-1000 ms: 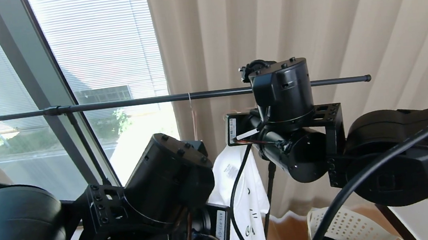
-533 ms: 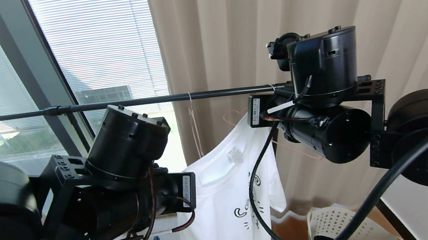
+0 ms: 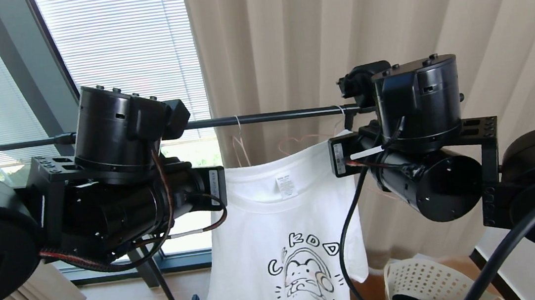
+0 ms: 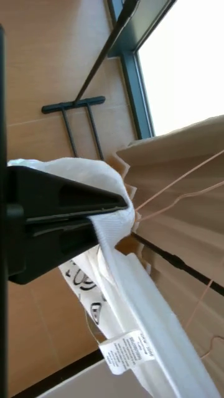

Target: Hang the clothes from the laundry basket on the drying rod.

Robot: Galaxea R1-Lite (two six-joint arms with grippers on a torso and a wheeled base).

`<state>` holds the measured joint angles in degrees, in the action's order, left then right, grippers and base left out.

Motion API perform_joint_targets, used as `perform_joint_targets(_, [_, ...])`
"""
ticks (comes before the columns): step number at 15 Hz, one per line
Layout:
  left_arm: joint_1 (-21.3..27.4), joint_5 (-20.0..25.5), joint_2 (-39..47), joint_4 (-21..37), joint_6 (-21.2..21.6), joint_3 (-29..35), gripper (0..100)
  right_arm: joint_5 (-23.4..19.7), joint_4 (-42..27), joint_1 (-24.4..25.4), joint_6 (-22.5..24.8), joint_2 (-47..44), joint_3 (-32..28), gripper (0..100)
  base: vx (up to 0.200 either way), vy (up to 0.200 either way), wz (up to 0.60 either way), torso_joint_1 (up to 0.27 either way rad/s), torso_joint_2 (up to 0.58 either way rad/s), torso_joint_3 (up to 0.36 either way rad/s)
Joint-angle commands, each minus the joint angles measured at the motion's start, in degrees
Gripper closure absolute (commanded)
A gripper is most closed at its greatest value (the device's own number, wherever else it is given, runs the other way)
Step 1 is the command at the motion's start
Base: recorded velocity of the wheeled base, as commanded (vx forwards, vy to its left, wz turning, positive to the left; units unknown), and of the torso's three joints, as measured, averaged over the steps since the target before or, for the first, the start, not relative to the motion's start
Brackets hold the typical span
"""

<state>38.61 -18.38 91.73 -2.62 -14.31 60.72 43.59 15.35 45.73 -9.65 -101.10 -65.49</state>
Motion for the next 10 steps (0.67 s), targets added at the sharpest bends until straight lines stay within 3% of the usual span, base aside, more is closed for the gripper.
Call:
perform_joint_targets(1, [0.3, 0.1, -2.3, -2.1, 1.1, -3.3, 100, 0.0, 0.0, 0.2, 1.0, -0.8, 1.8, 100, 0.0, 0.0, 0.0, 0.0, 0.0, 0.0])
perform_joint_targets(10, [1.0, 0.4, -0.2, -5.8, 1.4, -6.3, 100, 0.1, -0.1, -0.1, 1.2, 0.3, 2.6, 100, 0.0, 0.0, 0.0, 0.0, 0.0, 0.0])
